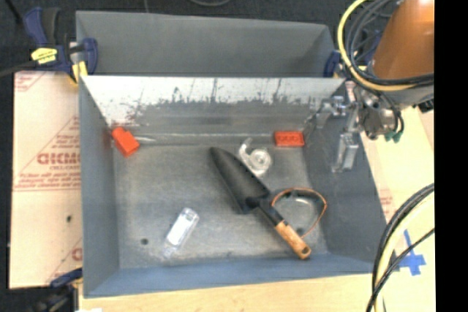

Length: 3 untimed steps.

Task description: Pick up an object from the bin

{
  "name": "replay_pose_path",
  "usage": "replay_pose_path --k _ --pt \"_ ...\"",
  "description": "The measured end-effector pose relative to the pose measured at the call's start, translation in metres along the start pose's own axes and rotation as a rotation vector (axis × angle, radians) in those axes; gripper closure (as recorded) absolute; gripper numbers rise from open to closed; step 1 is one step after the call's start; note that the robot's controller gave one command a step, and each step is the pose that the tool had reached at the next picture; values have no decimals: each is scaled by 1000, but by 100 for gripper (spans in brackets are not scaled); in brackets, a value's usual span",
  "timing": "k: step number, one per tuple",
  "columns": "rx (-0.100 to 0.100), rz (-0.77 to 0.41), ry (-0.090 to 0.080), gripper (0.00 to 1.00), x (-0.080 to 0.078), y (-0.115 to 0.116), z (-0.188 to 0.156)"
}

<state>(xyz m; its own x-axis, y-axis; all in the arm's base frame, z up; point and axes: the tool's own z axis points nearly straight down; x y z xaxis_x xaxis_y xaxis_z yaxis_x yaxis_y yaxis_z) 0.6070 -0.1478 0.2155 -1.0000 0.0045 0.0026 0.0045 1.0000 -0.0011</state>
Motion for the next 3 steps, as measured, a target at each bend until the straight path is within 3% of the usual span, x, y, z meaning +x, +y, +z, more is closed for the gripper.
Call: replay_pose_path --k 1,2,3 --pt "1 -2 -6 0 -1 1 -5" --pt "4 -57 -13 0 3 19 29" --pt "0 16 -8 0 11 31 66"
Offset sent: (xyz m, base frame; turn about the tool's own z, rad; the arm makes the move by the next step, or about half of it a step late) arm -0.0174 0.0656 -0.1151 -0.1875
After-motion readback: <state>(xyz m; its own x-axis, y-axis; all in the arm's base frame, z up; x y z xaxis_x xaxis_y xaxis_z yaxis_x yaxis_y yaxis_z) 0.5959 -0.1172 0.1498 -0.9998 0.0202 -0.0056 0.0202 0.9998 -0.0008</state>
